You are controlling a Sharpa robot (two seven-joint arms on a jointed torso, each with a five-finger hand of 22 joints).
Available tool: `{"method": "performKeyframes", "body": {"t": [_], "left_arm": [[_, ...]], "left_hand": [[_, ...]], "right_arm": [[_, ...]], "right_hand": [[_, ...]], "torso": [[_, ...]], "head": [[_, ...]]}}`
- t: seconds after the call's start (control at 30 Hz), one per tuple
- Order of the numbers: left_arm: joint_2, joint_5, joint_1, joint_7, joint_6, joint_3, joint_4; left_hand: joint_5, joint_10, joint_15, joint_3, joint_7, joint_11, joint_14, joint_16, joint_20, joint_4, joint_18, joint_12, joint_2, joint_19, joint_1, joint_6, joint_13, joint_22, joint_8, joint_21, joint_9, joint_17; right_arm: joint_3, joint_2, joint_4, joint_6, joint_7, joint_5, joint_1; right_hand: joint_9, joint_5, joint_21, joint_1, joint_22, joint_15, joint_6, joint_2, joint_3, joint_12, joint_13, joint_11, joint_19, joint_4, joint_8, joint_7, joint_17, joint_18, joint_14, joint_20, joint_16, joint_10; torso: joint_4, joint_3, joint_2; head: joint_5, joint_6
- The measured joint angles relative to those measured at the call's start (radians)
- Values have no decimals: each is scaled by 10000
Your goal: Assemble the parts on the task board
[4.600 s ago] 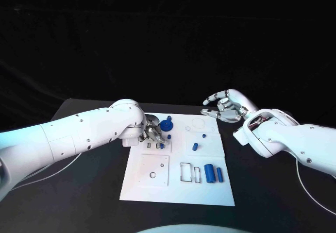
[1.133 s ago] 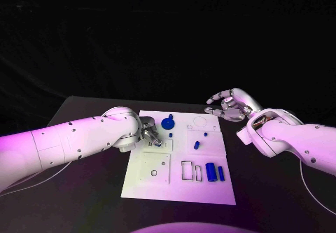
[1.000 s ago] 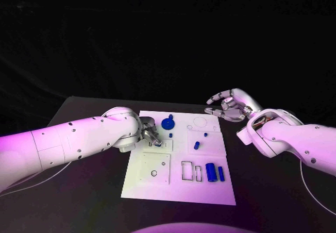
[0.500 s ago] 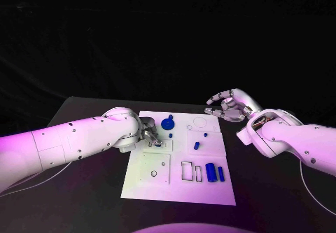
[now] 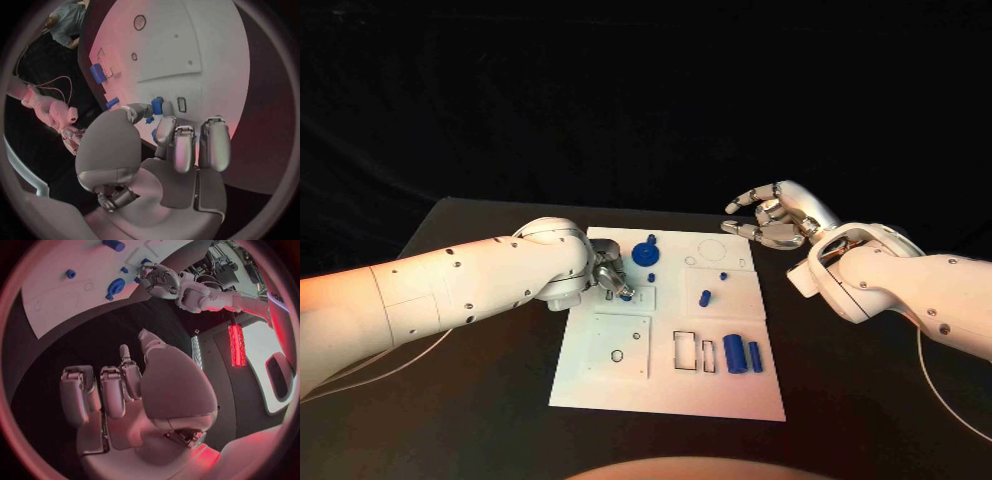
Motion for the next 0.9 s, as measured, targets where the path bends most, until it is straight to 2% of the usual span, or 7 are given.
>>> {"method": "performKeyframes", "body": {"t": [0.4,0.43,0.5,0.6,0.63,0.9], "left_arm": [[105,28,3,-42,88,-3,-112],[111,31,0,-49,100,-10,-120],[122,37,-10,-57,122,-15,-129],[130,42,-4,-68,148,-12,-146],[134,47,-3,-69,156,-8,-148],[126,66,1,-74,196,-4,-164]], "left_hand": [[-194,91,-72,-128,-58,-85,-1,0,-54,-128,0,60,356,53,-393,89,101,59,92,0,233,-1],[-224,95,-72,-152,-152,-87,-2,0,-70,-152,1,60,373,69,-441,182,100,59,140,0,286,-1],[-225,112,-72,-197,-250,-105,-1,0,-70,-197,1,60,337,69,-488,244,100,59,138,0,285,-1],[-225,127,-72,-258,-267,-119,-1,0,-70,-295,1,60,315,69,-589,237,109,59,87,0,286,-1],[-264,127,-98,131,-275,-119,-28,0,-70,-750,0,60,290,69,-692,231,116,60,87,0,294,-2],[-271,127,-141,-109,-362,-119,-2,0,-105,-995,1,60,134,104,-904,318,172,76,-10,0,321,-2]], "right_arm": [[0,1,-5,0,0,-1,0],[0,2,-5,0,0,-1,0],[0,2,-6,0,0,-1,0],[0,2,-8,0,0,-1,0],[0,1,-9,0,0,-1,0],[0,-4,-15,0,2,-1,0]], "right_hand": [[0,0,0,0,-2,0,0,0,0,0,-1,0,0,0,0,0,-1,0,0,0,0,0],[0,0,0,0,-2,0,0,0,0,0,-1,0,0,0,0,0,-1,0,0,0,0,0],[0,0,0,0,-2,0,0,0,0,0,-1,0,0,0,0,0,-1,0,0,0,0,0],[0,0,0,0,-2,0,0,0,27,0,-1,0,0,27,0,0,-1,0,0,0,0,0],[0,0,0,0,-2,0,0,0,28,0,-1,0,0,27,0,0,-1,0,0,0,0,0],[0,0,-18,-6,-3,0,0,3,-14,0,-2,-37,0,69,0,0,-2,1,0,0,-39,-37]], "torso": [[2,-2,-8],[2,-2,-8],[3,-5,-6],[3,-8,-4],[2,-8,-2],[3,-9,1]], "head": [[-33,10],[-36,12],[-42,15],[-48,16],[-49,16],[-64,6]]}}
